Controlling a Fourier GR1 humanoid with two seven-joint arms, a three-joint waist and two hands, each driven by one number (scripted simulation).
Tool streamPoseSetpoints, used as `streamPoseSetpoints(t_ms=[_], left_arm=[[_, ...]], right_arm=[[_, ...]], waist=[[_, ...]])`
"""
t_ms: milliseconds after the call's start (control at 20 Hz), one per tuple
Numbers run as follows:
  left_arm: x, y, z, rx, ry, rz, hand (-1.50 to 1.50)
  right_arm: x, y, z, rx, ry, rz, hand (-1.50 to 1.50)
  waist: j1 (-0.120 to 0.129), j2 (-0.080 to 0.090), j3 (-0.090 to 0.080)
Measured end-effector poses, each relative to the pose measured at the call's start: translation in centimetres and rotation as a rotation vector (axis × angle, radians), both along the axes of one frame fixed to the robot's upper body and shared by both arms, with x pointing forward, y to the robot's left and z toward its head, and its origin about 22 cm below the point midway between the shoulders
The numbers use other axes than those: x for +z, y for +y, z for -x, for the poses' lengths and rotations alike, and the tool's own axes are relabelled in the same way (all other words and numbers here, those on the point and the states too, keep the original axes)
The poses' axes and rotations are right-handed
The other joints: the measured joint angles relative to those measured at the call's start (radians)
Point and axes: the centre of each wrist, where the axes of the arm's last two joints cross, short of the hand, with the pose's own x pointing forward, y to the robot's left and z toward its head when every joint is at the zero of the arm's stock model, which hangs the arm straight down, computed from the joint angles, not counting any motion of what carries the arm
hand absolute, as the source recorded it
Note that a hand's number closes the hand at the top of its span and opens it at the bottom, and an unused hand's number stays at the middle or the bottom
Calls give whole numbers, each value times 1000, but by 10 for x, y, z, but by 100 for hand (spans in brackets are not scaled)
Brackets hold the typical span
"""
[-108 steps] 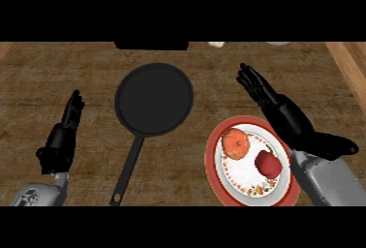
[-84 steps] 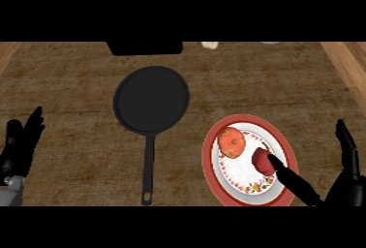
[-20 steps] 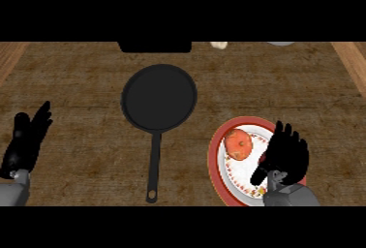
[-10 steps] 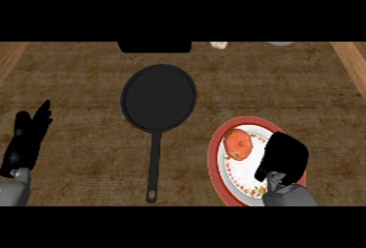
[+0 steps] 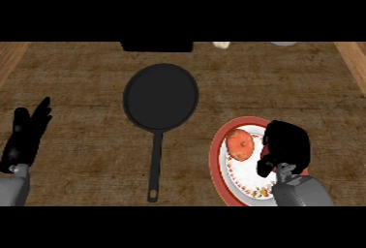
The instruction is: Pick the bell pepper from the plate and place it in the pan
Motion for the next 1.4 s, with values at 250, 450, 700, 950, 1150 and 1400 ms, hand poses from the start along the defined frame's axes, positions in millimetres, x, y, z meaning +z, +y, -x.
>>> streamPoseSetpoints(t_ms=[250, 450, 700, 950, 1150, 1400], left_arm=[[2, -7, -5, -23, -11, 4, 0], [3, -7, -6, -23, -12, 7, 0], [-1, -11, -5, -14, -4, 4, 0], [-9, -3, 0, -9, 1, 0, 0], [-4, -4, -3, -9, 2, 2, 0], [-2, -7, -3, -12, -1, -1, 0]], right_arm=[[21, -14, -18, 432, -19, -111, 150], [54, -35, -35, 673, -222, -213, 150], [79, -59, -62, 874, -423, -359, 150], [83, -41, -99, 961, -470, -460, 150], [81, -17, -123, 973, -475, -540, 150], [81, 34, -147, 947, -448, -636, 150]], waist=[[25, 10, 3], [24, 9, 5], [19, 7, 3], [11, 3, 0], [7, 1, -1], [14, 2, -1]])
